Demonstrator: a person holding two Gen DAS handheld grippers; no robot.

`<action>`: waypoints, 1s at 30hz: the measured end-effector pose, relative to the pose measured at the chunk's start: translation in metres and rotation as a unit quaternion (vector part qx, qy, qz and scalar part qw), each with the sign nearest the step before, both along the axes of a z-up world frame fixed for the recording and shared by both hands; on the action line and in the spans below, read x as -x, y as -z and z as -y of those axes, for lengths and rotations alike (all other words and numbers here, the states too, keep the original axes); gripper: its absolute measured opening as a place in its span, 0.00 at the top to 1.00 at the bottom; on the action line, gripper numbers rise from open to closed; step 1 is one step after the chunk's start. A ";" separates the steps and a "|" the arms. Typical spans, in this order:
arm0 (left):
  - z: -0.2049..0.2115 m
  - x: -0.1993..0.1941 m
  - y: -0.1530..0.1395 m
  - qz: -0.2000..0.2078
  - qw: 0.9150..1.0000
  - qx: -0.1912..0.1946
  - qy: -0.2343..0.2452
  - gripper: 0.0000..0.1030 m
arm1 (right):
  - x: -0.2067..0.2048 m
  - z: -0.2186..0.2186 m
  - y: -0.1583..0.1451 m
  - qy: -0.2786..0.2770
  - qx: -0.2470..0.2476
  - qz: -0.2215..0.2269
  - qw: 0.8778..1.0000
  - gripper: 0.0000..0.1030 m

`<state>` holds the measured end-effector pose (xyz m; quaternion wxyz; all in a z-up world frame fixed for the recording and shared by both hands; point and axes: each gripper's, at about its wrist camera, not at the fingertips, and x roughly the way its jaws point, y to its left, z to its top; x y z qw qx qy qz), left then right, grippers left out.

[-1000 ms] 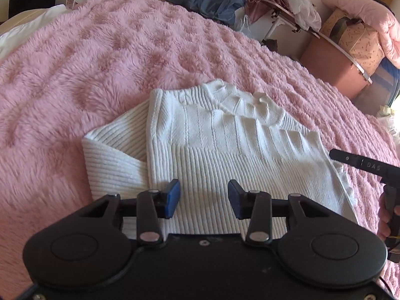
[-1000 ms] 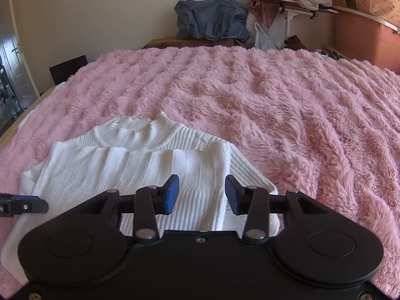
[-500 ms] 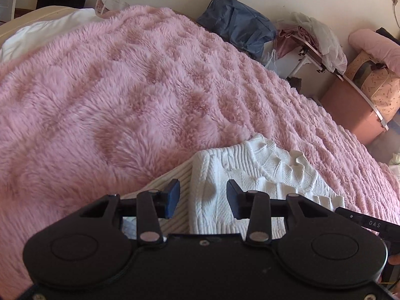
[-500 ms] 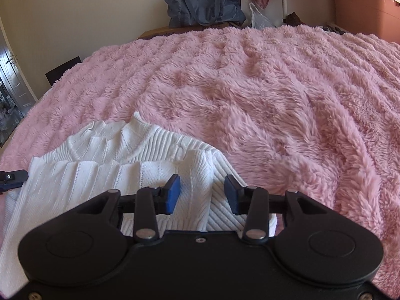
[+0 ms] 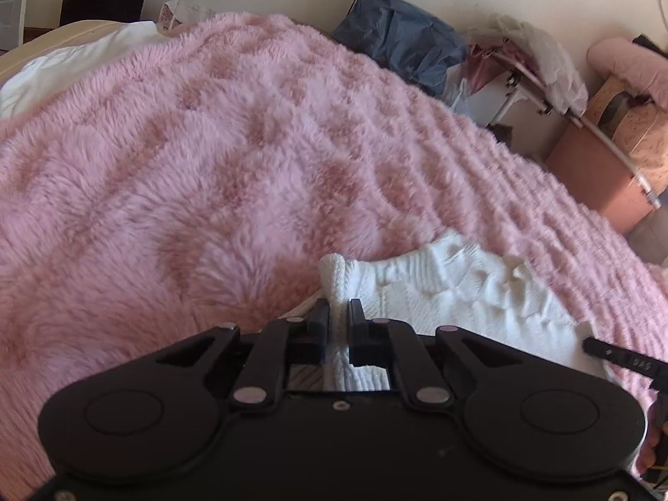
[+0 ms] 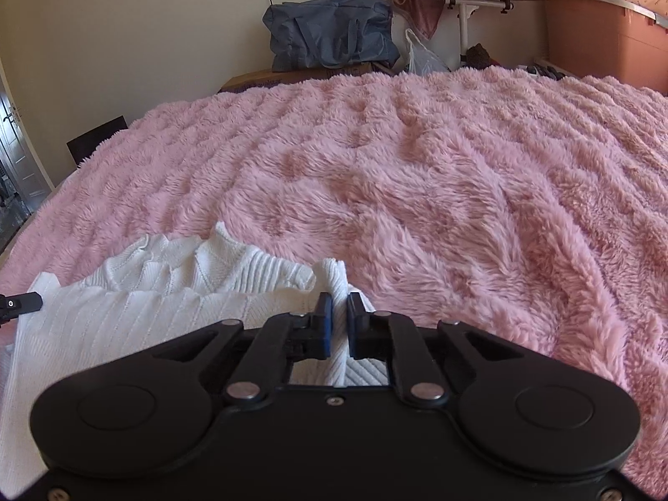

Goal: Fold small clothes

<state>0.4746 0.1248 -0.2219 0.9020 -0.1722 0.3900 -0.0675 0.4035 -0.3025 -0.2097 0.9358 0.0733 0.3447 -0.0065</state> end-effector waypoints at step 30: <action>0.032 0.157 0.002 -0.008 0.996 -0.005 0.094 0.51 | 0.128 -0.039 -0.010 -0.123 0.052 0.005 0.991 0.53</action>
